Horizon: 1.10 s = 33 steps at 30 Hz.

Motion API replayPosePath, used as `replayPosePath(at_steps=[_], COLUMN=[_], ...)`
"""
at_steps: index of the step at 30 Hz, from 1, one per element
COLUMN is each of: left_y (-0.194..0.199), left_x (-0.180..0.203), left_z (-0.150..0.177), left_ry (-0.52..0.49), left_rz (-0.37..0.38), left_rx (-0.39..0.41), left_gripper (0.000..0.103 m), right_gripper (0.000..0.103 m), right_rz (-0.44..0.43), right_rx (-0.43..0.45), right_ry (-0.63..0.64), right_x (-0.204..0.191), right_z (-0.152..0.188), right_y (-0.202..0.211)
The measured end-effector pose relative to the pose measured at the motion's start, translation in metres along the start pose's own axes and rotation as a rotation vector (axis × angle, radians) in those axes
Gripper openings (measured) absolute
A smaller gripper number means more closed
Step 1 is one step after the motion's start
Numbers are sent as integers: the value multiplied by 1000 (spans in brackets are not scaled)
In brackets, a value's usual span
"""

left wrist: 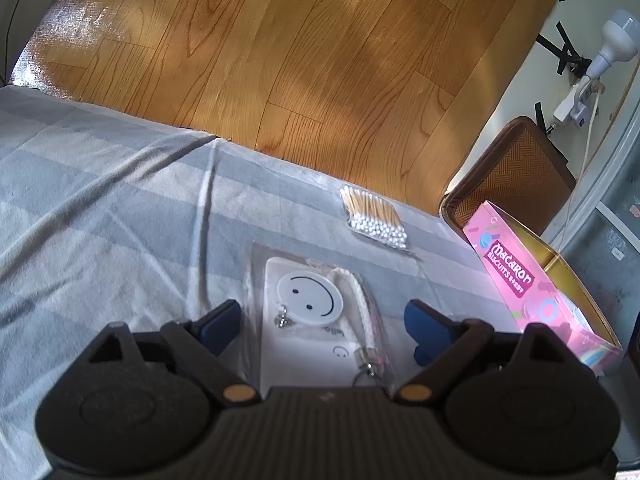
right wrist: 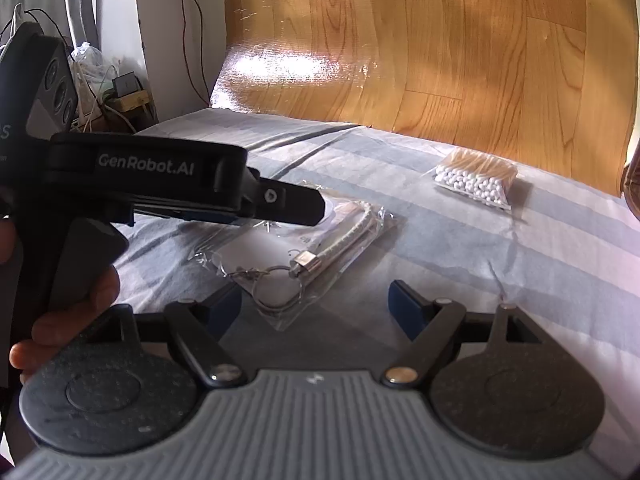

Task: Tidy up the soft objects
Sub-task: 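Grasp the smiley keychain bag with the left gripper, then lift the keychain bag with the left gripper and carry it over the pink tin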

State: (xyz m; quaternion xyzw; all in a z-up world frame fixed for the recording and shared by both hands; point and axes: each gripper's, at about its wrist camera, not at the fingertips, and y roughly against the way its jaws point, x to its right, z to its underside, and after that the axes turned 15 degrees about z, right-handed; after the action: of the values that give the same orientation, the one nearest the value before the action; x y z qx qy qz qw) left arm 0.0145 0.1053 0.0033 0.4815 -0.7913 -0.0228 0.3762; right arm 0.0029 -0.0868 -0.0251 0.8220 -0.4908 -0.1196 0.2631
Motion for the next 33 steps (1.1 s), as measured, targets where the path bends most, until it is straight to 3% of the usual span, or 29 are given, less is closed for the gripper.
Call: replayPosePath(at_steps=[4, 7, 8, 9, 11, 22, 33], left_y=[0, -2, -3, -4, -5, -4, -9], left_x=[1, 2, 3, 3, 5, 5, 18], left_z=[0, 1, 1, 1, 2, 2, 9], left_ry=[-2, -14, -22, -27, -40, -44, -84], left_rz=[-2, 2, 7, 16, 4, 15, 114], left_rx=[-1, -9, -14, -22, -22, -20, -74], left_gripper=[89, 76, 69, 61, 58, 56, 56], right_gripper=[85, 86, 81, 68, 61, 56, 54], right_rz=[2, 17, 20, 11, 13, 59, 127], right_rx=[-5, -7, -1, 10, 28, 51, 49], right_ry=[-1, 18, 31, 44, 58, 68, 59], right_x=[1, -6, -10, -13, -20, -28, -24], right_z=[-2, -6, -6, -7, -7, -5, 10], right_y=[-3, -8, -8, -8, -7, -3, 18])
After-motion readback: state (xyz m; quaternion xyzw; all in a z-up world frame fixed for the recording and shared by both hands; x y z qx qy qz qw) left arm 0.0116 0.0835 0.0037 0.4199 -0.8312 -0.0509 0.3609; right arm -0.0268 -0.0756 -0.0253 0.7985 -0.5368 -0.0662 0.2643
